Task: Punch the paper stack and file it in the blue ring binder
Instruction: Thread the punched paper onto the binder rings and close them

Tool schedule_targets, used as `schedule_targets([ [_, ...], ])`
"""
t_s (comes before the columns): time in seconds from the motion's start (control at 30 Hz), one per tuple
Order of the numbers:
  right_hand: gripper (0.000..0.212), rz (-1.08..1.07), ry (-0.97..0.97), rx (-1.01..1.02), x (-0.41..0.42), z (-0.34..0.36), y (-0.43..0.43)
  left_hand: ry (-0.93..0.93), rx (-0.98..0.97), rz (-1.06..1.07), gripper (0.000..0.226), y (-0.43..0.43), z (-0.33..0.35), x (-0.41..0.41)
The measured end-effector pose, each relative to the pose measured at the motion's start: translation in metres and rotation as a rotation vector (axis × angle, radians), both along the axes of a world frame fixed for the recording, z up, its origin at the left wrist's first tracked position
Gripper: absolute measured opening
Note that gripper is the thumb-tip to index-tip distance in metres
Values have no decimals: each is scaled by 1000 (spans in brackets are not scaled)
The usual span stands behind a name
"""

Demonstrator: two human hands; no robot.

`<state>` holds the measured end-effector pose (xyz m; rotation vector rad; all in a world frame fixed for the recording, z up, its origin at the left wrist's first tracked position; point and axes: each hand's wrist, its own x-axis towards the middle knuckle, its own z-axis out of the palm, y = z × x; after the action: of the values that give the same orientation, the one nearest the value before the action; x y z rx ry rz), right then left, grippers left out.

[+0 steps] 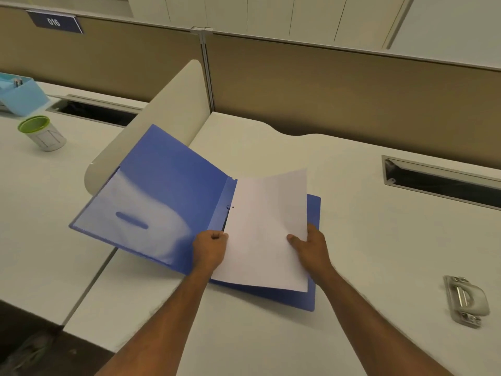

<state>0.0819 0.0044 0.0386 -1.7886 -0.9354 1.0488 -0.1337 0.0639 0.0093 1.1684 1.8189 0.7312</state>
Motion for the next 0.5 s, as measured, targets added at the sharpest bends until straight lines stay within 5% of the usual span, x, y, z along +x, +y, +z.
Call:
schedule_targets([
  [0.33, 40, -24, -50, -27, 3, 2, 4, -87, -32, 125, 16, 1, 1, 6],
  [0.5, 40, -46, -35, -30, 1, 3, 3, 132, 130, 70, 17, -3, 2, 6],
])
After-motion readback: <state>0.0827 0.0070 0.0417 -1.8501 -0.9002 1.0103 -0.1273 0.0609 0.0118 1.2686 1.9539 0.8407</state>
